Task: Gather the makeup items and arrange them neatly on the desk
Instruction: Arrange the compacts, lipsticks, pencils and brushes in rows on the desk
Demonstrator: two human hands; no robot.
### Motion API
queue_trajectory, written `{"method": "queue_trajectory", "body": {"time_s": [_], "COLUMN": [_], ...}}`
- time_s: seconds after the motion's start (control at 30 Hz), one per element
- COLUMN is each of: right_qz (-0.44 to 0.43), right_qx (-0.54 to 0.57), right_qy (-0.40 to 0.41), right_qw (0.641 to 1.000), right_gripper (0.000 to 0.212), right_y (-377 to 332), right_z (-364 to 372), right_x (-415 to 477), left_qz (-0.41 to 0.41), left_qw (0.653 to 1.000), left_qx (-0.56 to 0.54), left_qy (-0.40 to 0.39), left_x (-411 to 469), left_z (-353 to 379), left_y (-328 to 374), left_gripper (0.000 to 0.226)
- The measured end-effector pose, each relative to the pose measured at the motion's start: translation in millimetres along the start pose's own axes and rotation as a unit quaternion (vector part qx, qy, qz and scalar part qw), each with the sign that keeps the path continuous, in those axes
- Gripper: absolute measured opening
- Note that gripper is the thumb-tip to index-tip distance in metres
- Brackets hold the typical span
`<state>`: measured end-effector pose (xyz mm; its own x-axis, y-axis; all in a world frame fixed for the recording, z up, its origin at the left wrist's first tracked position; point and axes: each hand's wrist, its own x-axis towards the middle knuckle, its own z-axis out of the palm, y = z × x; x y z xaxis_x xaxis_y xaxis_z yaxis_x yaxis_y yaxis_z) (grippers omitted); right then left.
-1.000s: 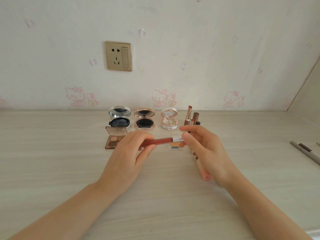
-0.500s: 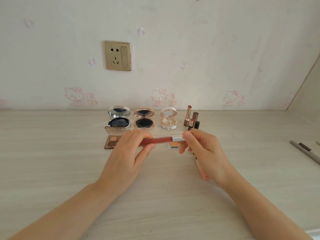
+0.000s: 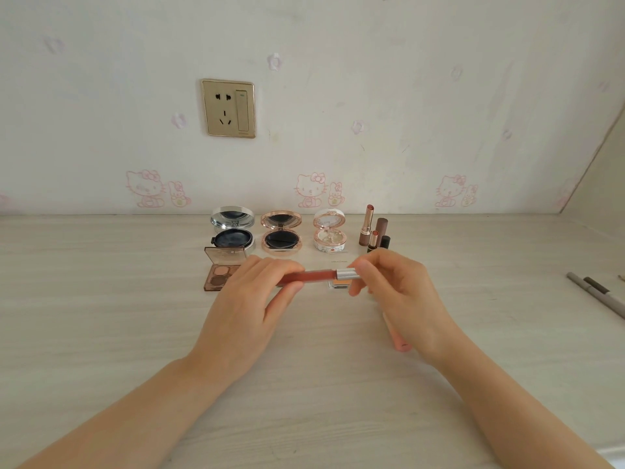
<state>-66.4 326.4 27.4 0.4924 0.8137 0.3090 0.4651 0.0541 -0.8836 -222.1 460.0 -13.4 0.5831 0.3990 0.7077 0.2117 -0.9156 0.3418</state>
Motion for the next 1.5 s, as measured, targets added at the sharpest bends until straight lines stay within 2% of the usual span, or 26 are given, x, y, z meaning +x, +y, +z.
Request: {"method": "queue_trajectory", "body": {"time_s": [0.1, 0.27, 0.37, 0.47, 0.63, 0.83, 1.17, 1.37, 1.5], "right_qz": [-0.027, -0.047, -0.032, 0.002, -0.031, -0.052, -0.040, -0.012, 0.015], "right_qx": [0.019, 0.025, 0.015, 0.008, 0.030, 0.045, 0.103, 0.140, 0.147], "right_qy": [-0.003, -0.014, -0.012, -0.010, 0.027, 0.060, 0.105, 0.126, 0.130], "right_qw": [0.999, 0.998, 0.999, 1.000, 0.999, 0.996, 0.988, 0.982, 0.980], "right_gripper": [0.011, 0.014, 0.023, 0.013, 0.015, 0.027, 0.023, 0.019, 0.018], "right_y": [1, 8, 9, 3, 4, 10, 11, 11, 9], "right_z": [-1, -1, -1, -1, 0, -2, -7, -8, -14], "right_x": [0, 2, 2, 1, 1, 3, 5, 9, 12], "left_qz": [-0.006, 0.000, -0.005, -0.008, -0.014, -0.024, -0.043, 0.033, 0.141], "left_qw": [1.000, 1.000, 1.000, 1.000, 1.000, 1.000, 0.999, 0.999, 0.987], "left_qx": [-0.009, -0.004, -0.011, -0.011, -0.004, -0.006, -0.027, 0.010, 0.066], "left_qy": [-0.003, -0.003, -0.004, -0.001, -0.002, -0.004, -0.004, -0.006, -0.024], "left_x": [0, 0, -1, -1, 0, -1, -3, -4, -4], "left_z": [0, 0, 1, 0, 0, 1, 2, 0, 3], "left_y": [0, 0, 0, 0, 1, -1, 0, 8, 18], "left_gripper": [0.025, 0.024, 0.025, 0.025, 0.026, 0.025, 0.026, 0.024, 0.023]}}
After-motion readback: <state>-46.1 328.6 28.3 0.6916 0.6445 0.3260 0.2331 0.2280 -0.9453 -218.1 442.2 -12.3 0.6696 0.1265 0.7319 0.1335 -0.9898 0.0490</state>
